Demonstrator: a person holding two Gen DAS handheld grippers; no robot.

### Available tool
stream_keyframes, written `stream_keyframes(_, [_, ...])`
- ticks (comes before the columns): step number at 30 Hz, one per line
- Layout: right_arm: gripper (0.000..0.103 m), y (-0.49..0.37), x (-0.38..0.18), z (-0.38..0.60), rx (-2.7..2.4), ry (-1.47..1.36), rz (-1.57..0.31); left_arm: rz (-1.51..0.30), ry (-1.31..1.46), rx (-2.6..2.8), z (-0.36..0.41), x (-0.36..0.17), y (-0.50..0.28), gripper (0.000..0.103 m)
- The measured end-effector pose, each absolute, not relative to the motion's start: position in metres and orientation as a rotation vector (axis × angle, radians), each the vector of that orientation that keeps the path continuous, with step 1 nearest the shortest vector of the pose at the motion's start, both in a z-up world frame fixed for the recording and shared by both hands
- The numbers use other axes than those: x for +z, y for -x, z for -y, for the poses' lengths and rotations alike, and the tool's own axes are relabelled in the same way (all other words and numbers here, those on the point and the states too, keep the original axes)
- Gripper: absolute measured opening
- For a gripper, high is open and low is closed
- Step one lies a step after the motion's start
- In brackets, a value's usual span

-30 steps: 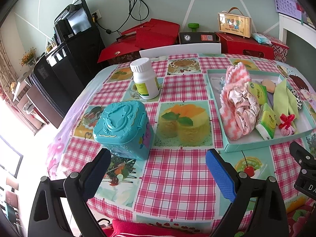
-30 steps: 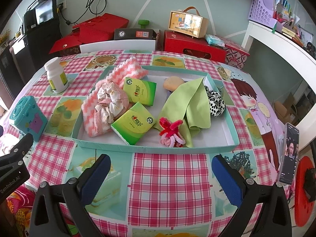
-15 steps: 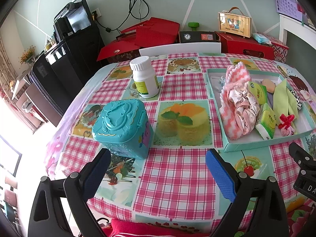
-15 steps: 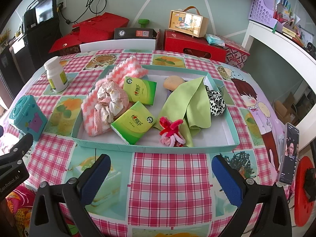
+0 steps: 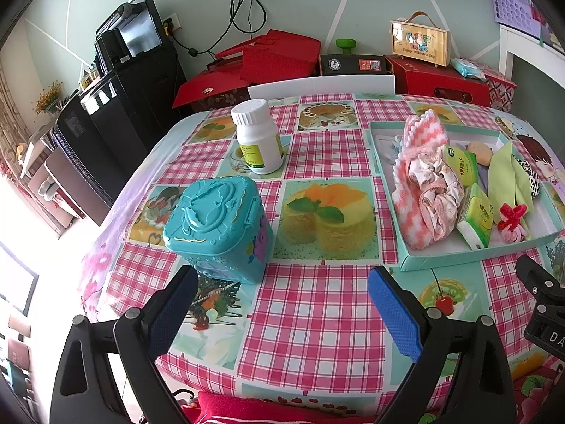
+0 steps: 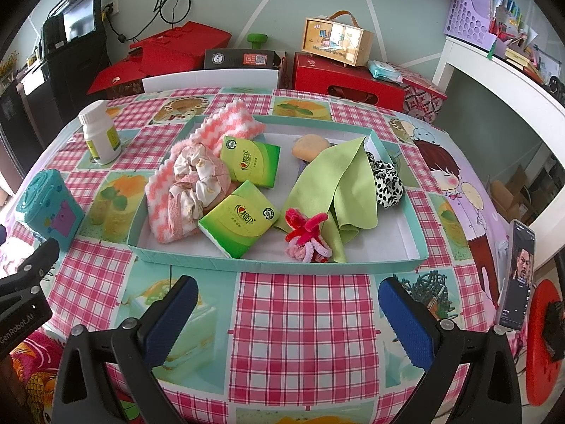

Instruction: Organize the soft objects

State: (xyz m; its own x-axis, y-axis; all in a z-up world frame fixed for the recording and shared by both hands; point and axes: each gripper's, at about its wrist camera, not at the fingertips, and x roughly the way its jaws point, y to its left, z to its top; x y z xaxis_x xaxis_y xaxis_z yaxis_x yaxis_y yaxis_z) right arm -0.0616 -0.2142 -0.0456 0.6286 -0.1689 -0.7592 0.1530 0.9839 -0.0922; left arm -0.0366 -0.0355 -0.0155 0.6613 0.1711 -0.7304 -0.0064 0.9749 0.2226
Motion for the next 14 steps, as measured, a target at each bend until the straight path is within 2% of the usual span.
stream_keyframes(14, [0.103, 0.0615, -0.0457, 0.2143, -0.184, 0.019, -0.872, -0.832, -0.212, 0.07, 0.0387, -0.015, 0.039, 0.097])
